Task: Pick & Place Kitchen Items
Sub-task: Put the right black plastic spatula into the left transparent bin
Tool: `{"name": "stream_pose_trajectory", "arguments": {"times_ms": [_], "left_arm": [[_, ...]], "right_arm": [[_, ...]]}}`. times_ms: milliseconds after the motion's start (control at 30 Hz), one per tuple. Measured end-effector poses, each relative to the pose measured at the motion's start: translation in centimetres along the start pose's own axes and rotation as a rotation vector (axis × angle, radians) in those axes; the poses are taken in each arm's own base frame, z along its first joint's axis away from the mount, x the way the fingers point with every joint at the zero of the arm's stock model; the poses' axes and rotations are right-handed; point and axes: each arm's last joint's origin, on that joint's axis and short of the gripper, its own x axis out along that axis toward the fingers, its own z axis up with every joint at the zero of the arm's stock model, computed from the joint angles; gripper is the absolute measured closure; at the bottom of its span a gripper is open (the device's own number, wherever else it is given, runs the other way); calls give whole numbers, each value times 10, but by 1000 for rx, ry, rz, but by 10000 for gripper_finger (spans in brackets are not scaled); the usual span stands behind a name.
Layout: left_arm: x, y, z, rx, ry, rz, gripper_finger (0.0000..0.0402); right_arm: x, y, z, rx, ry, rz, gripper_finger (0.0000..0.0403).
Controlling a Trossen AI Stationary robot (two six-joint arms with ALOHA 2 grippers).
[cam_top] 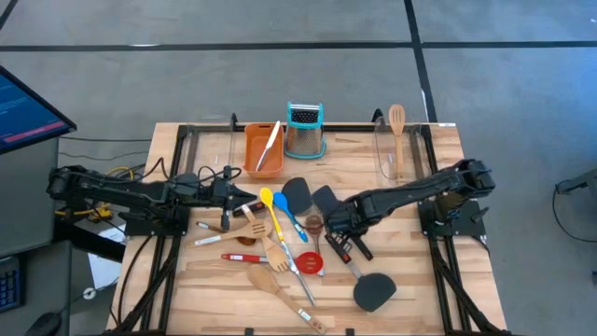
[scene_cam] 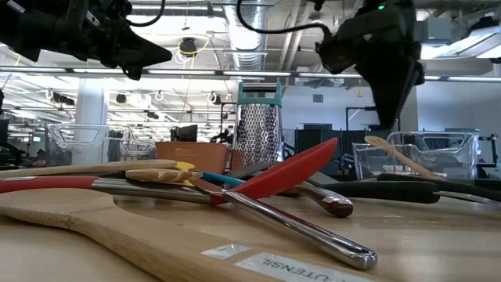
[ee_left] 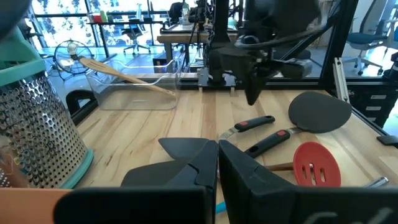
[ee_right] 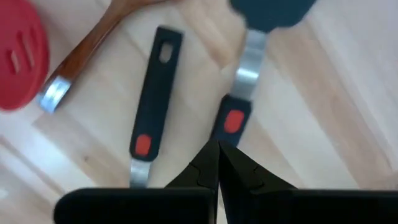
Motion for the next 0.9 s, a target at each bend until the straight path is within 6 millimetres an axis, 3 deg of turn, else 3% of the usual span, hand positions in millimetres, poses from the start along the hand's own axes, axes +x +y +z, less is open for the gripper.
{"name": "stream_pose_trajectory", "arguments": {"times_ms": [300,467,733,900], "left_arm": [[0,0,0,1,2,0,400],[0,0,0,0,2,0,400],[0,0,0,0,2,0,400],[0,0,0,0,2,0,400]], "right_arm": [[-1,20,-28,21,3,3,403],[-1,20,-40,59,5,-70,403],[-1,23,-44,66,-16,-68,403],[20,17,-48,69,-16,-9,403]]}}
